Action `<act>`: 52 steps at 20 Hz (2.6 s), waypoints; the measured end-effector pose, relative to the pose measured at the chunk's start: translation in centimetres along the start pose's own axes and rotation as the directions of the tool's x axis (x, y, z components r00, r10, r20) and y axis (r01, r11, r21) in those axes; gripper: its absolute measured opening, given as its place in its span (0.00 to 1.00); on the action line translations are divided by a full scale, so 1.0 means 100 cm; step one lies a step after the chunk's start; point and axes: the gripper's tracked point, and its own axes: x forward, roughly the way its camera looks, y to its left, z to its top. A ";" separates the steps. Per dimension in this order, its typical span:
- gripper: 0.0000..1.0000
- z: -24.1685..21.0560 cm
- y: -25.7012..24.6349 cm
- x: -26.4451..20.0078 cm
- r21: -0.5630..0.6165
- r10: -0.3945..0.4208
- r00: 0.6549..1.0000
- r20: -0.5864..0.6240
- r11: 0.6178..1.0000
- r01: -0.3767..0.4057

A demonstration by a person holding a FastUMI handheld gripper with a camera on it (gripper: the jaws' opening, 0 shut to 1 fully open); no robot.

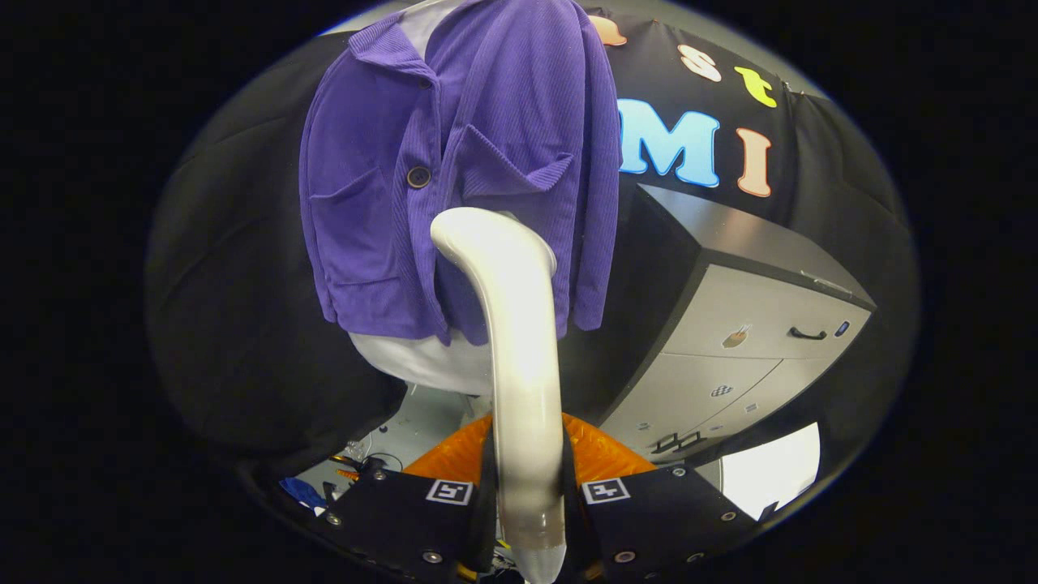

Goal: Iron the clothes twice with a garment steamer, once on the left side and once on the right side.

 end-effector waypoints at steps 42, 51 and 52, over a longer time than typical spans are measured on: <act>0.34 0.265 0.175 -0.179 -0.211 0.293 0.769 0.568 0.955 -0.208; 0.34 0.312 0.185 -0.152 -0.132 0.084 0.682 0.727 0.991 0.018; 0.34 0.311 0.187 -0.146 -0.118 0.061 0.682 0.729 0.992 0.038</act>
